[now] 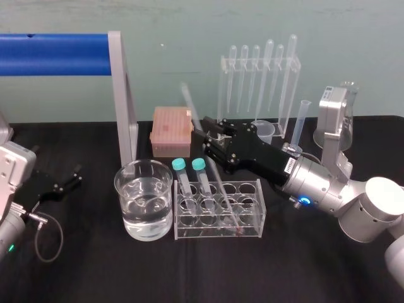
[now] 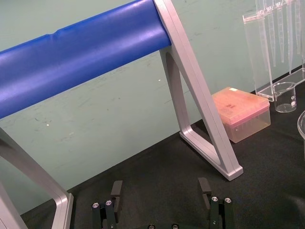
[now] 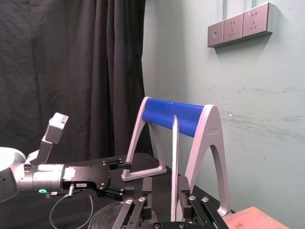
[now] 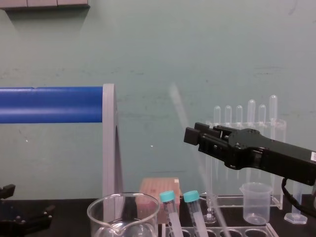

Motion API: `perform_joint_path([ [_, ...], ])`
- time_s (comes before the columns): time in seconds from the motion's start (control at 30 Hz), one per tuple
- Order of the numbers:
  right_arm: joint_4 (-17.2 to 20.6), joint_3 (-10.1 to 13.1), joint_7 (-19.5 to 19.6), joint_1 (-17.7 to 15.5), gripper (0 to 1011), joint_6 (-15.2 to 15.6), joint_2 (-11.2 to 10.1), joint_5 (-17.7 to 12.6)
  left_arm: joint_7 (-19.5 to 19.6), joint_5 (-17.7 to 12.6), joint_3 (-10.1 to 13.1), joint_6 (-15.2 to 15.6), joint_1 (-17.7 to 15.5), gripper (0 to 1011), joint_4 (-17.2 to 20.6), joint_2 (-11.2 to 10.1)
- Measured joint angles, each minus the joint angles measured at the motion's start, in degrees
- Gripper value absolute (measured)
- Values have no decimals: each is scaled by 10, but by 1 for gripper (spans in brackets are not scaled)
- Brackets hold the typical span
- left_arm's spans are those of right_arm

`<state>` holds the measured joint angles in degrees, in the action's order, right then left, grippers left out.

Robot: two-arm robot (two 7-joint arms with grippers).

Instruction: Hold the thermometer with one hand and immerse one end into the beaker, then reinsert it into the test tube rack.

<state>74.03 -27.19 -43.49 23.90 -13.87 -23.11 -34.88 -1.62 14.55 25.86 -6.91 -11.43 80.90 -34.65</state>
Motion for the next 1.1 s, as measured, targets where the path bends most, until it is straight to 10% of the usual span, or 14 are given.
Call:
perform_joint_path([
  [0.57,12,11,17,-5,882,1,-1,-1,0,0,0,0,0,1008,0,0],
  [0.83,60,74,203,-63,1003,49,-19,51,0,0,0,0,0,1008,0,0],
  [1.1,57,97,307,-106,1003,115,-23,91,0,0,0,0,0,1008,0,0],
])
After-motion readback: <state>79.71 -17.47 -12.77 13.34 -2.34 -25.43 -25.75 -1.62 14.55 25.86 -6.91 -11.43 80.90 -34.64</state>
